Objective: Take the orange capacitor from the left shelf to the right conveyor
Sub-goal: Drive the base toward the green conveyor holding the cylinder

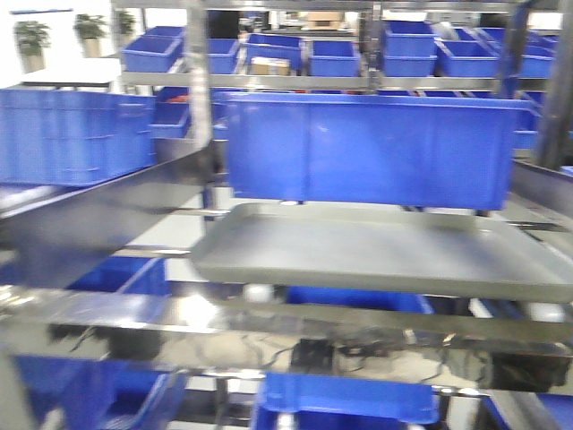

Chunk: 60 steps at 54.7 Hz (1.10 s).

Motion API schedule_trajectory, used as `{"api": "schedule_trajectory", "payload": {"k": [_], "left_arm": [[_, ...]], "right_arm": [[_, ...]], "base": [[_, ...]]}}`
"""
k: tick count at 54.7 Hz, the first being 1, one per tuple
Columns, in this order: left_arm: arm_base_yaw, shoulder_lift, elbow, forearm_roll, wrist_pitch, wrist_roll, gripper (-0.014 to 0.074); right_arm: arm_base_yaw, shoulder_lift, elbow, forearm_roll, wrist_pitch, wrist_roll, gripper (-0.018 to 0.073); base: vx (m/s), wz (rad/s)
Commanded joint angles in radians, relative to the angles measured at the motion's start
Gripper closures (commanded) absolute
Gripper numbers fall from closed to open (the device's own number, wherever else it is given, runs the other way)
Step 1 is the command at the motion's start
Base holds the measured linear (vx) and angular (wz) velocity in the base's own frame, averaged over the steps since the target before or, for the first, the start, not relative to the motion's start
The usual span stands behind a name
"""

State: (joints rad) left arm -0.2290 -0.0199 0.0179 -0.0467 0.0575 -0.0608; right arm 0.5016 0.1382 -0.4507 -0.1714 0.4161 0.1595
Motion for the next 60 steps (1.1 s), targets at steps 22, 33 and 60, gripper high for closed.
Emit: {"api": "schedule_trajectory", "payload": {"k": [22,33,60], "left_arm": [[-0.008,-0.004,-0.030,-0.005,-0.081,-0.006,0.0603],[-0.008,-0.004,-0.030,-0.005,-0.081,-0.006,0.0603],[-0.008,-0.004,-0.030,-0.005,-0.081,-0.006,0.0603]], "right_arm": [[-0.001,0.011,-0.025,-0.017,-0.089,-0.001,0.0566],[-0.001,0.011,-0.025,-0.017,-0.089,-0.001,0.0566],[-0.001,0.011,-0.025,-0.017,-0.091,-0.001,0.0566]], "base": [[-0.11,0.44],[-0.14,0.55],[-0.17,0.67]]}}
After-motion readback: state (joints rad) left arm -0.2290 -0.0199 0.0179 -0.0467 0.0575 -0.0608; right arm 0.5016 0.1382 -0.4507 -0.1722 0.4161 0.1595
